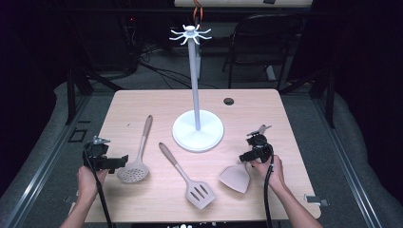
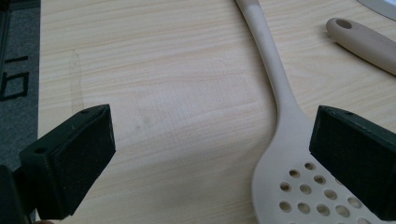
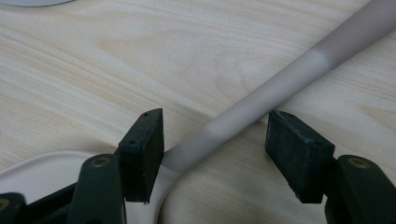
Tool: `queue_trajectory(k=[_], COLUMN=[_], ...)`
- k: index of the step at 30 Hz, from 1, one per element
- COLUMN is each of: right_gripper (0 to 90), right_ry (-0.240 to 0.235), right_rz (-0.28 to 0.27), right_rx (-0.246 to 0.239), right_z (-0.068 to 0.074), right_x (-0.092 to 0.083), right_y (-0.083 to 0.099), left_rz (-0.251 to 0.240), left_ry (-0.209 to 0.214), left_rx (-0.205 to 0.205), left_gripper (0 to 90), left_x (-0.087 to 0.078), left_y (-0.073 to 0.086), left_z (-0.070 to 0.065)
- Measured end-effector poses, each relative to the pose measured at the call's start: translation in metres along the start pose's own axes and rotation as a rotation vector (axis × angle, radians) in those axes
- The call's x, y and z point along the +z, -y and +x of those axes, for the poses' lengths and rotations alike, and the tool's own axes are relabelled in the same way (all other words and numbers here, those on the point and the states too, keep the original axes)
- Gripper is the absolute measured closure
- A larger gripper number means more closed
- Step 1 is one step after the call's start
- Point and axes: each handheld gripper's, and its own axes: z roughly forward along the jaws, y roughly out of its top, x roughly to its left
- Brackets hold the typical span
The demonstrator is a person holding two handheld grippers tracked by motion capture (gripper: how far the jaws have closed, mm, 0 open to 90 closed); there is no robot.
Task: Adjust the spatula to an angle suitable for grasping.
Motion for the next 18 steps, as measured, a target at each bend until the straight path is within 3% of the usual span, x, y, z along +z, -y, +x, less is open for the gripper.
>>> queue_trajectory(k=[4,12,18], right_gripper=[40.4,43.2,45.1], right_ry=[-0.028,-0.036,-0.038], right_rz=[0.0,-0.004,0.021], right_rx=[0.025,0.024,0.009], right_z=[-0.003,-0.0026,-0.005], right_x=[0.001,0.0018,0.0002], right_y=[0.0004,0.0003,-0.0011], left_rz=[-0.005,-0.007,-0.007], left_ry=[0.002,0.009,0.01], left_rx=[0.008,0.019,0.019], left_gripper=[0.0,0.0,0.0], left_x=[-0.0004,-0.0014,-0.002], left_y=[0.0,0.0002,0.0007], left_z=[-0.002,-0.0015,-0.0009])
